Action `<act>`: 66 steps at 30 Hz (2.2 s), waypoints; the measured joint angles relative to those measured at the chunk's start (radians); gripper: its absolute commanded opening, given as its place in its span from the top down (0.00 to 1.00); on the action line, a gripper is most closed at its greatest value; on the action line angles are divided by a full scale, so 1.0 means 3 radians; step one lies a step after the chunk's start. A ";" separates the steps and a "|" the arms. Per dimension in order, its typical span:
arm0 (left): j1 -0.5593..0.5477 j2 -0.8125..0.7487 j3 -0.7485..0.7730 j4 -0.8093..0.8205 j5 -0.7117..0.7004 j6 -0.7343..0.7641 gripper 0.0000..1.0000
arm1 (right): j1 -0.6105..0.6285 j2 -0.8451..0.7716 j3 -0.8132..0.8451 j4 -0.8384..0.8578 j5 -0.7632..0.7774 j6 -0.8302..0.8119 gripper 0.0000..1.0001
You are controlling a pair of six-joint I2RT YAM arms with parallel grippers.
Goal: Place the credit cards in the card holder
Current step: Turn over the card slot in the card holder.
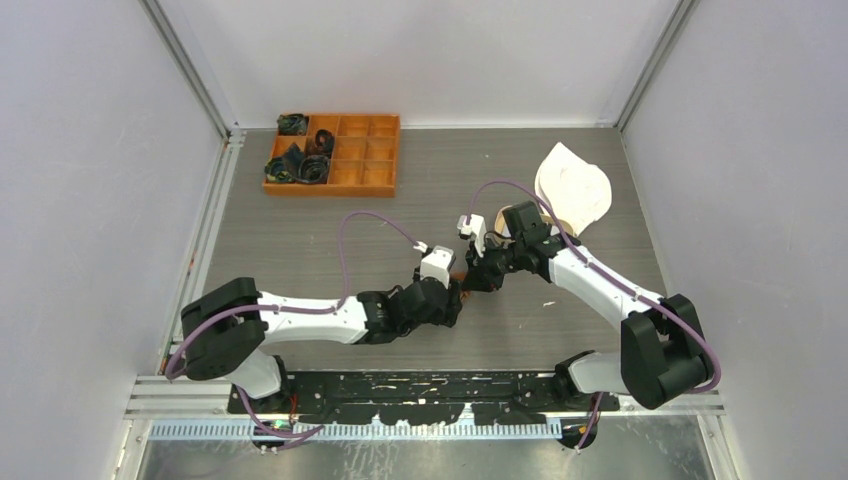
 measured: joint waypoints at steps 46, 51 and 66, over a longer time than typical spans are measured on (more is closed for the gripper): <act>-0.0308 -0.0879 -0.1245 0.0936 -0.0866 -0.1087 1.00 | -0.0039 -0.0211 0.0079 -0.0161 -0.0348 0.0099 0.77; -0.0314 -0.0877 -0.1259 0.0987 -0.0963 -0.1160 1.00 | -0.0011 0.0037 0.0106 0.0134 -0.0360 0.0701 0.91; -0.0314 -0.0877 -0.1411 0.1175 -0.1104 -0.1347 1.00 | 0.0127 0.0970 0.0577 -0.0177 0.0666 0.1311 0.95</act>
